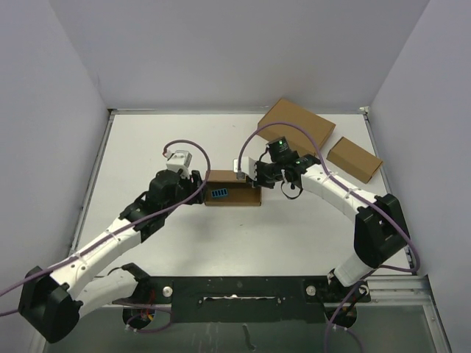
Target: Fold the paper box
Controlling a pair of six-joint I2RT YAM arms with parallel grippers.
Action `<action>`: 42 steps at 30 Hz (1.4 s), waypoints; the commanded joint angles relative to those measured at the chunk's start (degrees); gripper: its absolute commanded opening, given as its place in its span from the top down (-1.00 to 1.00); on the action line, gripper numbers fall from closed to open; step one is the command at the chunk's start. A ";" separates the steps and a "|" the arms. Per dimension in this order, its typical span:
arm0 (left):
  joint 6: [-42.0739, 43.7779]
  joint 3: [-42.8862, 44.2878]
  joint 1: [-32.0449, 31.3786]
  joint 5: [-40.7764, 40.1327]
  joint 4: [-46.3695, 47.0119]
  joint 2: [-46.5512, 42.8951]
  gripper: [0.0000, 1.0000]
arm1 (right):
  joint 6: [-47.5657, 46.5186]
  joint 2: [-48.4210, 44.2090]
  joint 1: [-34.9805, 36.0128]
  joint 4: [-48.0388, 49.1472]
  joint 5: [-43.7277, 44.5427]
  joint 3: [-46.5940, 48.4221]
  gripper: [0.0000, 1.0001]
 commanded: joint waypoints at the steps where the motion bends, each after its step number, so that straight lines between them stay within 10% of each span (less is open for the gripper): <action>1: -2.88 -0.79 0.04 5.96 -1.35 -8.75 -0.11 | 0.68 -2.87 0.31 1.25 -0.78 -0.71 1.00; 10: -7.05 0.57 7.59 19.32 3.01 -5.13 -0.28 | -0.85 -3.03 0.33 0.29 -3.65 -4.87 0.99; 19: -9.29 3.41 14.47 27.73 11.37 10.65 0.21 | -1.97 -0.16 0.37 -1.00 -5.44 -5.83 0.95; 42: -3.34 7.74 14.34 23.36 7.99 29.87 0.38 | -3.73 5.68 0.59 -5.46 -6.83 -3.60 0.83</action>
